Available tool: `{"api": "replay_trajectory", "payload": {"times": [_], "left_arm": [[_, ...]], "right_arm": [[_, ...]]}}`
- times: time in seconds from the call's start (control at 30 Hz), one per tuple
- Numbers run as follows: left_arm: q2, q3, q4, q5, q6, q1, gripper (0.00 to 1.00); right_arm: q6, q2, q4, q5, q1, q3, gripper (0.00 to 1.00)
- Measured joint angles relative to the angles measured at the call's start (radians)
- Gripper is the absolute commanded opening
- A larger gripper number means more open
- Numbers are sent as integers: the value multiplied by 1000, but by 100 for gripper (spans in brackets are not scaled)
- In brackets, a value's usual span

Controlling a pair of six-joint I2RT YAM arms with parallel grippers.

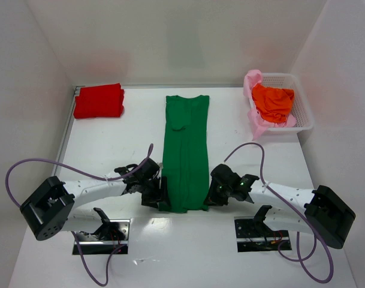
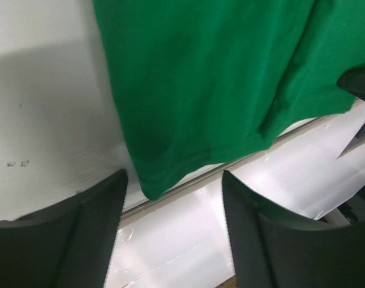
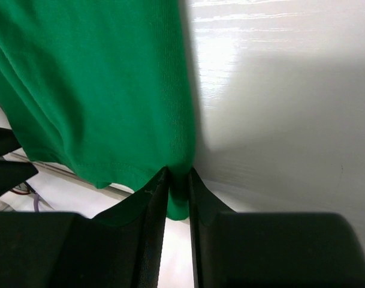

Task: Fold and stack the t-shirts
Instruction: Grab the bottom of the folded rectangular tshirt with both arms, then fold the folded rectangular tshirt in 1/3 of the way

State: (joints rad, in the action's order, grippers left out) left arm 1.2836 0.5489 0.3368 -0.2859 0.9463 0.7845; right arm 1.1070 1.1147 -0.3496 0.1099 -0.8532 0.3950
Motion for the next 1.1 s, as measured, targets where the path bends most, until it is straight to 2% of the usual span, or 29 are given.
{"api": "replay_trajectory", "payload": {"times": [0.3,0.43,0.47,0.6,0.87,1.1], "left_arm": [[16,-8,-2,11,27,0,54],[35,-8,-18,0,28,0,38],[42,-9,-23,-1,28,0,28],[63,-9,-28,0,30,1,0],[65,19,15,25,23,2,0],[59,177,93,86,-16,1,0]], "right_arm": [[-1,0,-1,-2,0,5,14],[-1,0,-1,-2,0,5,8],[-1,0,-1,-2,0,5,8],[-1,0,-1,-2,0,5,2],[-2,1,-16,-4,0,57,0],[-28,18,-61,-48,0,216,0]]}}
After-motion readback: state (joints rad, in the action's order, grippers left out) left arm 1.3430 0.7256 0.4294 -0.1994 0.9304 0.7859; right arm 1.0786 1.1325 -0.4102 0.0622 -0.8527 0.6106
